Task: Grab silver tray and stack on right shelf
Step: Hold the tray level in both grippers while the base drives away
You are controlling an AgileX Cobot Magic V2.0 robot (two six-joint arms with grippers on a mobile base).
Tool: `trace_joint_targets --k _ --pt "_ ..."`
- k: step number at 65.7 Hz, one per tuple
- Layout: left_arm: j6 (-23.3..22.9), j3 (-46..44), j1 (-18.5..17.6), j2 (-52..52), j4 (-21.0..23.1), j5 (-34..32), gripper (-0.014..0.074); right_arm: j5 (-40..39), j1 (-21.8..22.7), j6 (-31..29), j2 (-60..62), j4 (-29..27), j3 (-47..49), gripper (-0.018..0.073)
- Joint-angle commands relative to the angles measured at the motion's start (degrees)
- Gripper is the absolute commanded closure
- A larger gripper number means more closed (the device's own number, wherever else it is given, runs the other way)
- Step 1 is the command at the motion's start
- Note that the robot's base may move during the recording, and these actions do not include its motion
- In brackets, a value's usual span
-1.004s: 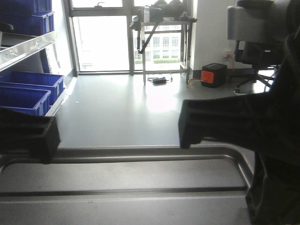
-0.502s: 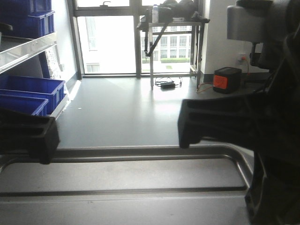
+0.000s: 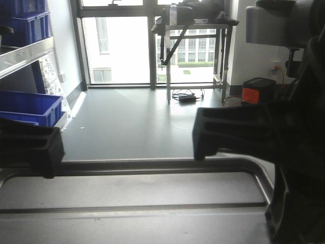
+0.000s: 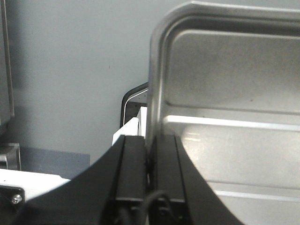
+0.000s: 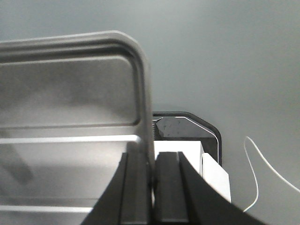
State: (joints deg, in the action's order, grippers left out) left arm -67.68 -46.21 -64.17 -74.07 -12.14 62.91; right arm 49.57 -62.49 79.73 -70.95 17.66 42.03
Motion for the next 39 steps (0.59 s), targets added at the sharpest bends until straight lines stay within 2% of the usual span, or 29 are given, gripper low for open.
trace_joint_targets --k 1,39 --pt "-0.4 -1.0 -0.2 1.1 -2.5 13.9 0.0697 4.0 0.2 -0.1 1.2 3.2 1.3 0.0489" --pt "-0.4 -1.0 -0.2 1.1 -2.6 13.9 0.0697 4.0 0.2 -0.1 1.2 3.2 1.3 0.0489"
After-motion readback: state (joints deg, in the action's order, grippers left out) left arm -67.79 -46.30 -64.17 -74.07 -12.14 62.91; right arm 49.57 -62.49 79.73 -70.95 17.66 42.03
